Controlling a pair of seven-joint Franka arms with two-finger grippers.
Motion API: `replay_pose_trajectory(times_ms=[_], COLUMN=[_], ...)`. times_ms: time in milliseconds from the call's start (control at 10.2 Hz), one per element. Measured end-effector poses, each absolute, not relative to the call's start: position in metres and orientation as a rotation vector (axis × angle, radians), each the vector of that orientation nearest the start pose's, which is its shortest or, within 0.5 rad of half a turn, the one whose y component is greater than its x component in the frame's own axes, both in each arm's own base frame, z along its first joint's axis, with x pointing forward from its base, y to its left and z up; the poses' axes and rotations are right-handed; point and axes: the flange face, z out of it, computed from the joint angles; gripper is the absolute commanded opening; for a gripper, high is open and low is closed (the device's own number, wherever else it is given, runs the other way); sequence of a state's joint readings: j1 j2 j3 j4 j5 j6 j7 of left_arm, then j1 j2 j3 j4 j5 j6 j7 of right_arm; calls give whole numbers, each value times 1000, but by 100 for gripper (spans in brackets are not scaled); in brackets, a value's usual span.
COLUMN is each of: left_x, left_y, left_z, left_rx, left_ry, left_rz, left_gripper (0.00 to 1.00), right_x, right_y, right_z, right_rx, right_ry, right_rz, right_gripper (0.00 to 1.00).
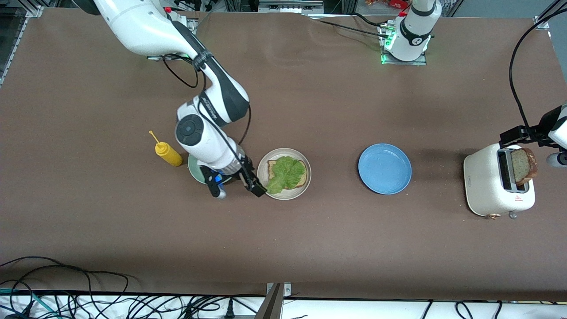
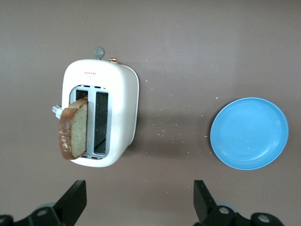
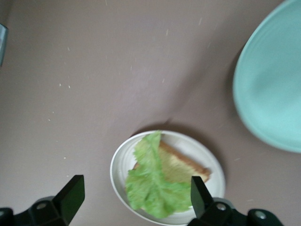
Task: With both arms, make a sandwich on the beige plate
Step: 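Open the right gripper and draw it back past the mint plate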
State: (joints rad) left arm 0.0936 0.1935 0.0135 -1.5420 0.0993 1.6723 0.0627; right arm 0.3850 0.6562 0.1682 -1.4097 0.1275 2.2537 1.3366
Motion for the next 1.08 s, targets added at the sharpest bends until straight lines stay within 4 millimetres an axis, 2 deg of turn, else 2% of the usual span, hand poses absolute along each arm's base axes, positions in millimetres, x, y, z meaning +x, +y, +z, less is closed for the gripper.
replay_pose_trajectory(times_ms=[98, 393, 589, 687, 982, 1080], left_x=[611, 616, 620, 623, 629, 631], left_y=[79, 103, 122, 131, 161, 170], left_z=[531, 520, 511, 505, 481, 472], left_rx=[-3040, -3042, -3042, -3042, -3042, -3042], left_ry=[-38, -17, 20, 37, 72, 73], left_rz=[115, 104, 86, 77, 69, 68], left_gripper=[100, 100, 100, 100, 100, 100], right_x=[644, 651, 649, 646, 620, 611], right_y=[352, 286, 259, 242, 173, 155], right_z=[356, 375, 377, 389, 477, 497], right_rx=[-2668, -2908, -2995, -3033, -3096, -3097], right_ry=[1158, 874, 709, 617, 367, 313], right_rz=[71, 97, 131, 151, 230, 242], right_gripper=[100, 100, 100, 100, 100, 100])
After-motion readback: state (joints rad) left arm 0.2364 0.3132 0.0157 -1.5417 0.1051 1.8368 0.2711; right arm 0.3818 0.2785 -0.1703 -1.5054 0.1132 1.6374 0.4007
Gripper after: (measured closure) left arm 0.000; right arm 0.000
